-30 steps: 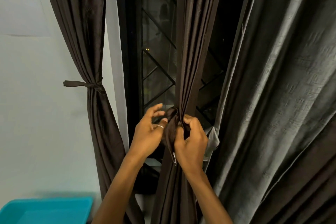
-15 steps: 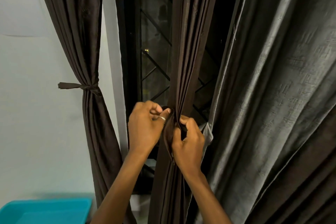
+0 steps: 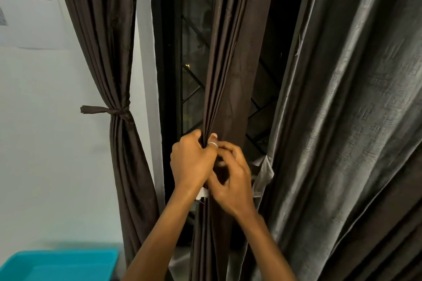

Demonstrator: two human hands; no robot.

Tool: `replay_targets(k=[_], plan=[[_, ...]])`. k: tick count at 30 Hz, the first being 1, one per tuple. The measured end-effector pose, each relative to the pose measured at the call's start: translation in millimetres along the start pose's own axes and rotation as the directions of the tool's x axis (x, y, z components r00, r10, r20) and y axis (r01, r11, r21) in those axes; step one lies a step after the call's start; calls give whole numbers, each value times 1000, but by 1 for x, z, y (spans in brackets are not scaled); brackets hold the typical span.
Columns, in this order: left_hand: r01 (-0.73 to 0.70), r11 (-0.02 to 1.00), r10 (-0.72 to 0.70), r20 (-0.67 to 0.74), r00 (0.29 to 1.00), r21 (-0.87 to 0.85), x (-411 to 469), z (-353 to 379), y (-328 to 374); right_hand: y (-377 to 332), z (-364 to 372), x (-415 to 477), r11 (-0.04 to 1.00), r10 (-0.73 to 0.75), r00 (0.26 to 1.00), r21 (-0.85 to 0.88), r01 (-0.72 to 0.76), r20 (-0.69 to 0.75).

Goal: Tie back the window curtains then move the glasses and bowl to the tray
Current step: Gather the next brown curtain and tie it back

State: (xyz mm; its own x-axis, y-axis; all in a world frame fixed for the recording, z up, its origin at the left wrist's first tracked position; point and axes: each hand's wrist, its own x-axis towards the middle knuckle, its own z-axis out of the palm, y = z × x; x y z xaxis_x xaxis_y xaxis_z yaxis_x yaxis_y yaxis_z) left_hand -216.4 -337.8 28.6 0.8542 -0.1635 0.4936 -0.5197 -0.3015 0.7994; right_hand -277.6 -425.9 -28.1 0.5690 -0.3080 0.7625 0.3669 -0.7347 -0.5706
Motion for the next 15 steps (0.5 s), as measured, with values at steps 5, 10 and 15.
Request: replay_targets(k=[5, 10, 15], plan=[[9, 981, 21, 152, 988, -196, 10, -26, -15, 34, -47, 52, 921, 320, 909, 310, -234, -265], [85, 936, 15, 281, 960, -341, 12, -39, -19, 66, -58, 124, 716, 602, 790, 360, -598, 115], [121, 929, 6, 342, 940, -350, 15, -43, -21, 67, -47, 145, 728, 539, 710, 174, -663, 453]])
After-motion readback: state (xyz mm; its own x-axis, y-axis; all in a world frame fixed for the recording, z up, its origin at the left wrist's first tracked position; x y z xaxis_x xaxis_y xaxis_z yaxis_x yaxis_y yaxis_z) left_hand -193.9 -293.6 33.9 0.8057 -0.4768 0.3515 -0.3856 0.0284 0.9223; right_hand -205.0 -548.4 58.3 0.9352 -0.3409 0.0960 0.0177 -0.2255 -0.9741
